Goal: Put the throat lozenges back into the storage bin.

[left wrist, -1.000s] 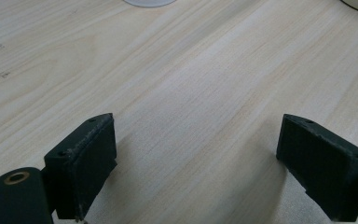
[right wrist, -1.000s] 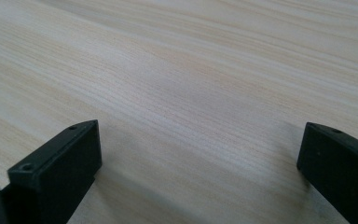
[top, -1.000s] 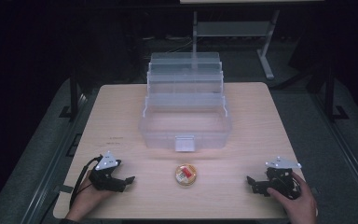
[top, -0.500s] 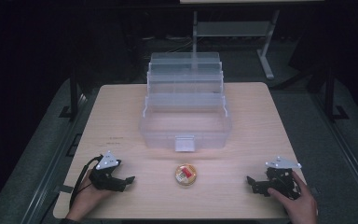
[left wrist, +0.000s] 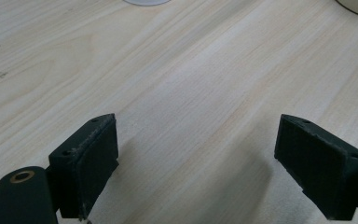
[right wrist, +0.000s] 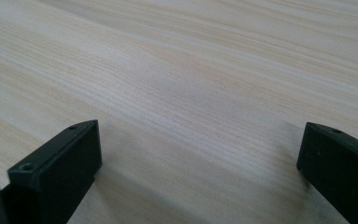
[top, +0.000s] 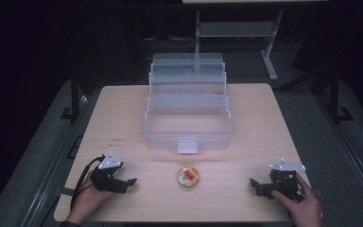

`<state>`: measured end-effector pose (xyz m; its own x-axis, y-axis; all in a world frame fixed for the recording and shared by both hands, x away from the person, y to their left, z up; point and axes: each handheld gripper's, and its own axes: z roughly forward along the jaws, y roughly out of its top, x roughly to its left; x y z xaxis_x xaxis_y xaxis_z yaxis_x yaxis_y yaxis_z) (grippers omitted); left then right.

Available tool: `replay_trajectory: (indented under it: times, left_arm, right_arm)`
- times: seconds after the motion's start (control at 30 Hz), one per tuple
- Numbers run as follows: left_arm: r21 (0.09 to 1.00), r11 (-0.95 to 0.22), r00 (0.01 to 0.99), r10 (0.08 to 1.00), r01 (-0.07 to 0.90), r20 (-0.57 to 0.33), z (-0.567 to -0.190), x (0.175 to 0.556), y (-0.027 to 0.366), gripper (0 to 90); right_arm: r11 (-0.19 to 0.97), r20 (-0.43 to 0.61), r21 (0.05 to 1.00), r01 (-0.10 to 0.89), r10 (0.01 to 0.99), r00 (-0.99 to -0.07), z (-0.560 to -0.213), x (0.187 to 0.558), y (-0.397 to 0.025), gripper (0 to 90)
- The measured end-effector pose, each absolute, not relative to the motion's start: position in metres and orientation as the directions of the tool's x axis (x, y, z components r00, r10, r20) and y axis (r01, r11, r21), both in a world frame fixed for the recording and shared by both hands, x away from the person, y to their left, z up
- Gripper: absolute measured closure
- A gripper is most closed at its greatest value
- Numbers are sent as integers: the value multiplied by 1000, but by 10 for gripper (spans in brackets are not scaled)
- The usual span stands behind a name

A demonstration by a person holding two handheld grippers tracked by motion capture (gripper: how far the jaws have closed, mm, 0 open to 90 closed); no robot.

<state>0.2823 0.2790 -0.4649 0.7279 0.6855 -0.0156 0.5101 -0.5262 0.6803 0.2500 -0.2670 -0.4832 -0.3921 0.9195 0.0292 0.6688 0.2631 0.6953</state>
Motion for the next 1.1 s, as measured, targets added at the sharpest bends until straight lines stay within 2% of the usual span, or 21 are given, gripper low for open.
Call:
replay_trajectory:
  times: [1.1]
  left_arm:
    - [647, -555, 762, 645, 522, -61, -448, 288, 258, 137]
  right_arm:
    - [263, 29, 695, 669, 919, -392, -483, 250, -267, 0]
